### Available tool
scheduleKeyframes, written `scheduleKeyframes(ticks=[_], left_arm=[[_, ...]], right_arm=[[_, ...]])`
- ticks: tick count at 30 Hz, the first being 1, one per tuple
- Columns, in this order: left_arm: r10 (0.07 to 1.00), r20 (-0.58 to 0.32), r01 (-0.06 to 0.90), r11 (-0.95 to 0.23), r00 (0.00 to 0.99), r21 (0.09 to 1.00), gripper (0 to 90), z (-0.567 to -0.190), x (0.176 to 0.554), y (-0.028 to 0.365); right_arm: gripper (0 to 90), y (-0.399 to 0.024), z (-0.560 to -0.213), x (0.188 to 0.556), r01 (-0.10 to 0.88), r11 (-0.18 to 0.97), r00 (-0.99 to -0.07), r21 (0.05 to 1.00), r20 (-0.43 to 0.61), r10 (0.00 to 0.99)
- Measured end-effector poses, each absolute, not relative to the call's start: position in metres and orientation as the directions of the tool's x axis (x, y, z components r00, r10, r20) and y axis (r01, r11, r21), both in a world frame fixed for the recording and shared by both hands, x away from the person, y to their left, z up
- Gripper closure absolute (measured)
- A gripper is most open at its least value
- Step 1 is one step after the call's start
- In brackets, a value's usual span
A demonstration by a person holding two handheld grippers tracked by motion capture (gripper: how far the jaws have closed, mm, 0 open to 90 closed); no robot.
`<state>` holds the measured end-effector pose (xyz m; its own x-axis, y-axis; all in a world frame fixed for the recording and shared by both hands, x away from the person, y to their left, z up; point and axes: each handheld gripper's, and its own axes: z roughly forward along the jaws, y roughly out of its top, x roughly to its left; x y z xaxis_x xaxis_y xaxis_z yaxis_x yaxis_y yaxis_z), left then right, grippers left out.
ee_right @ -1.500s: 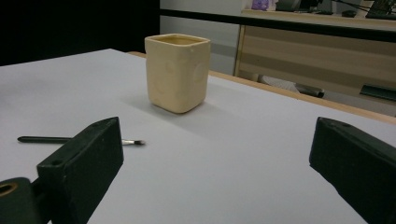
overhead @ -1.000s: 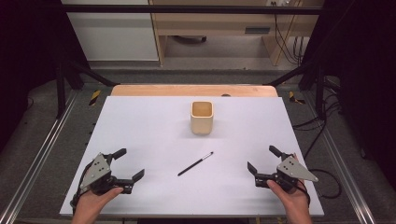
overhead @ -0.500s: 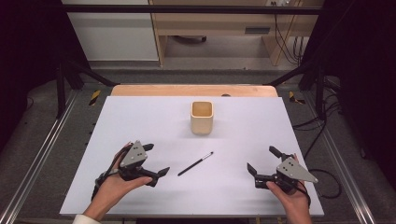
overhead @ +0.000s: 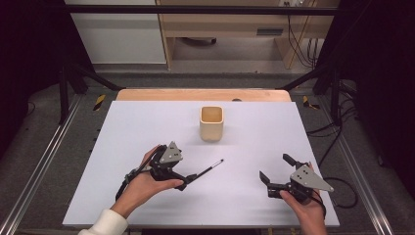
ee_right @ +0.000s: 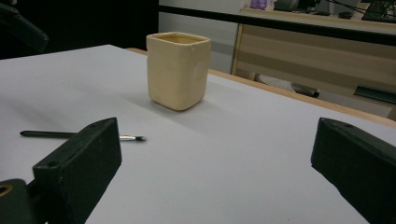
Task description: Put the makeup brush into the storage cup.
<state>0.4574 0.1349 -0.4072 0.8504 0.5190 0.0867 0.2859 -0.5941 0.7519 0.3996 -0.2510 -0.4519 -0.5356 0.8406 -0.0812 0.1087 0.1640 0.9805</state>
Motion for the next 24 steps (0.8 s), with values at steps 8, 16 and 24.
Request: scheduleKeyframes(ticks=[8,16,24], left_arm=[[0.505,0.097,0.296,-0.64,0.858,0.709,4.6,-0.406,0.465,0.12],[0.49,0.083,0.317,-0.674,0.868,0.667,5.1,-0.409,0.472,0.112],[0.485,0.06,0.337,-0.686,0.872,0.644,5.2,-0.416,0.479,0.104]], right_arm=[[2.0,-0.252,-0.452,0.399,0.111,0.159,-0.53,0.981,-0.077,0.845],[2.0,-0.253,-0.452,0.4,0.115,0.156,-0.526,0.981,-0.073,0.847],[1.4,-0.255,-0.452,0.4,0.115,0.146,-0.526,0.983,-0.064,0.848]])
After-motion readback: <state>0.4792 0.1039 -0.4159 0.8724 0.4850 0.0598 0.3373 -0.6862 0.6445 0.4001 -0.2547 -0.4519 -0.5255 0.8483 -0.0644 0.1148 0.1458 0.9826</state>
